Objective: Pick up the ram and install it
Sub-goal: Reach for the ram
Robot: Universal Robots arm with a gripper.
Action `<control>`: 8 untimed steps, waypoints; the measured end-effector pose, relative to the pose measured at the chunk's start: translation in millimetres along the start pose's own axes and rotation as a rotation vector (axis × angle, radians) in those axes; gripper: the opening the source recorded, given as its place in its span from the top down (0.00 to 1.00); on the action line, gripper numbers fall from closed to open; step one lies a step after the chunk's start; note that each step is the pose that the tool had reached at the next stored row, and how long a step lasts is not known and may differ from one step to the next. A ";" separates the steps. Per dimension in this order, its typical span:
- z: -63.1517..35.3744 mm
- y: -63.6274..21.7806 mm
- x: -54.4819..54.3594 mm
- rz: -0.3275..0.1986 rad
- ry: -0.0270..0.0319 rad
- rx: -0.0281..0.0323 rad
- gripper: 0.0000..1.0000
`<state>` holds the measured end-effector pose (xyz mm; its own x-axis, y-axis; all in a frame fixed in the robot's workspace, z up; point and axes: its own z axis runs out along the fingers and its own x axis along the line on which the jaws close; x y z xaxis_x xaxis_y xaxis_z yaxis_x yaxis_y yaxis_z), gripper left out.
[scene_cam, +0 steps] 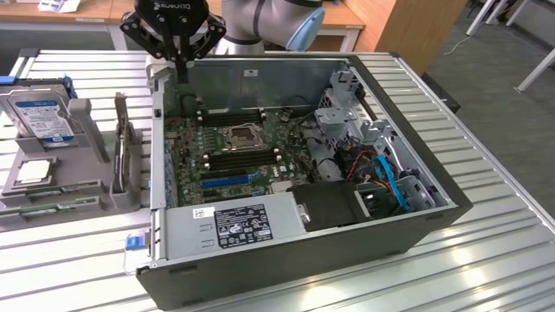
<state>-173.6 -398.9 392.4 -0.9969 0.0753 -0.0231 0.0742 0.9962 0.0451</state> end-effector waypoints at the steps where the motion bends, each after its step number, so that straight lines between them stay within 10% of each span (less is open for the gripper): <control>1: 0.0 0.0 0.5 0.000 0.0000 0.0000 0.90; 8: 0.2 -0.5 6.9 0.000 0.0001 0.0000 0.90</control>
<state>-180.6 -398.8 392.0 -0.9969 0.0753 -0.0230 0.0742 0.9962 0.0451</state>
